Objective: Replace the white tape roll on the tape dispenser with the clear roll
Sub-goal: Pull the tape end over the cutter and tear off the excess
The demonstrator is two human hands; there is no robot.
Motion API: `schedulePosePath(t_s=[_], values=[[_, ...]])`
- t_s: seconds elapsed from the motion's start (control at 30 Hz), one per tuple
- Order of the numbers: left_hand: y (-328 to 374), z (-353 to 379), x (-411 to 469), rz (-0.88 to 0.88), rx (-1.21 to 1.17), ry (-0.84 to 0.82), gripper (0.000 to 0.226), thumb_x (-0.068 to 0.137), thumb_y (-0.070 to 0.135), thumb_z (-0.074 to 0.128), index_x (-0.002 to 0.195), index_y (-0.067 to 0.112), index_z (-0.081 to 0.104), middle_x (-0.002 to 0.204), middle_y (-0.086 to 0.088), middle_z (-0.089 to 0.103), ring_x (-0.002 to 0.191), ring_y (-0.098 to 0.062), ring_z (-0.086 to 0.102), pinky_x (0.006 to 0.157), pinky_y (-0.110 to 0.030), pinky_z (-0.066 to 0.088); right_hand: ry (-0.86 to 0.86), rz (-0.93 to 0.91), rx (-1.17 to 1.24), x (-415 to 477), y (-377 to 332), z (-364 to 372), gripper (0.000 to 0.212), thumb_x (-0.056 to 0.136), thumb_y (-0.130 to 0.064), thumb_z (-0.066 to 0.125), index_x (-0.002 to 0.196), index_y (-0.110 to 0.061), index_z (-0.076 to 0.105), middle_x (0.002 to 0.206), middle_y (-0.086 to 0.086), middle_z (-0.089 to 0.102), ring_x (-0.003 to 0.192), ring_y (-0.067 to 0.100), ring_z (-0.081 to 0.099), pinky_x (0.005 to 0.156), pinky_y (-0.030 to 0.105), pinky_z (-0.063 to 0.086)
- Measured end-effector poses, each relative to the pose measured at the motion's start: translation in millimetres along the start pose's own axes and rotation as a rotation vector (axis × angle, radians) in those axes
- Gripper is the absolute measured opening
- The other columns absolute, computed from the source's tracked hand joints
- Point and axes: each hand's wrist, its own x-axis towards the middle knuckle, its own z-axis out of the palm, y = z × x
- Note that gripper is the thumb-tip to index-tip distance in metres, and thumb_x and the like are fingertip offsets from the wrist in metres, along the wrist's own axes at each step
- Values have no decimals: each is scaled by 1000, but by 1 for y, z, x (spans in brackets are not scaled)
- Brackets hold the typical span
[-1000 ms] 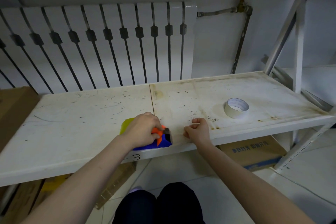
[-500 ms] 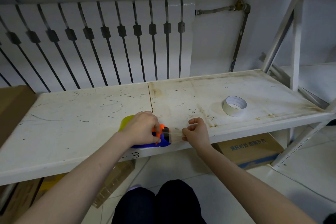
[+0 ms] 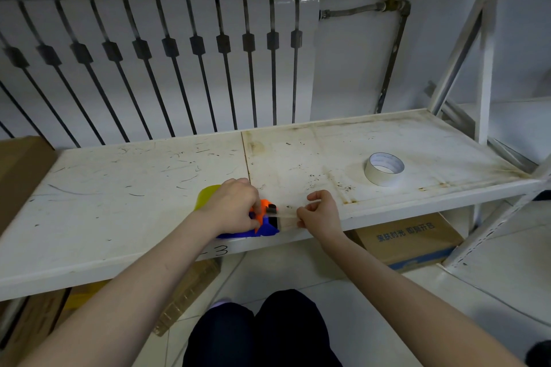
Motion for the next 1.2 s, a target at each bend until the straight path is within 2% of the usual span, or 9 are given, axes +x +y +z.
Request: schedulePosePath(t_s=[0.1,0.27,0.43,0.57,0.67,0.87,1.03,1.2], values=[[-1,1,1,7,26,-13,26,73,42,64,89,24,74,92,4,68,94,-15,51,83,-30,44,16,-18,5,3,-1,1,28,84,2,57,107,-9,45,74,7,51,67,21,57,48,16,46],[-2,4,2,31,76,-15,22,74,37,60,85,22,72,88,3,67,92,-17,51,80,-28,41,29,-14,10,6,1,2,28,84,3,56,107,-10,45,75,7,52,63,18,56,52,19,48],[-5,5,3,59,94,-31,23,75,35,59,91,24,72,91,3,68,93,-17,51,83,-31,45,81,-89,43,7,0,4,28,84,5,56,104,-11,45,77,7,52,68,18,57,53,20,52],[-4,5,4,84,160,-70,23,77,33,56,91,22,70,93,1,68,96,-19,52,84,-31,44,74,-7,84,10,-1,6,29,83,7,55,103,-12,44,78,7,51,68,19,56,47,16,50],[-2,6,5,102,208,-88,22,78,29,53,92,18,67,93,-1,67,96,-21,53,84,-32,43,69,38,63,10,2,9,29,84,6,55,106,-10,45,77,6,51,66,18,56,49,17,48],[1,7,2,129,279,-79,25,83,24,49,100,17,66,100,-3,64,99,-22,51,85,-32,39,148,-155,57,9,0,12,23,88,3,55,102,-12,45,75,0,47,69,12,54,60,23,55],[4,5,0,147,371,-90,26,87,22,48,107,15,63,107,-4,61,103,-23,49,85,-32,37,152,-50,80,14,1,14,21,89,3,54,100,-12,45,77,3,49,68,19,59,59,21,51],[13,13,-5,185,532,-132,22,88,12,48,104,11,63,113,-7,58,104,-26,49,88,-36,36,132,-3,50,15,3,15,19,90,1,53,101,-12,44,79,5,52,61,17,60,62,25,51]])
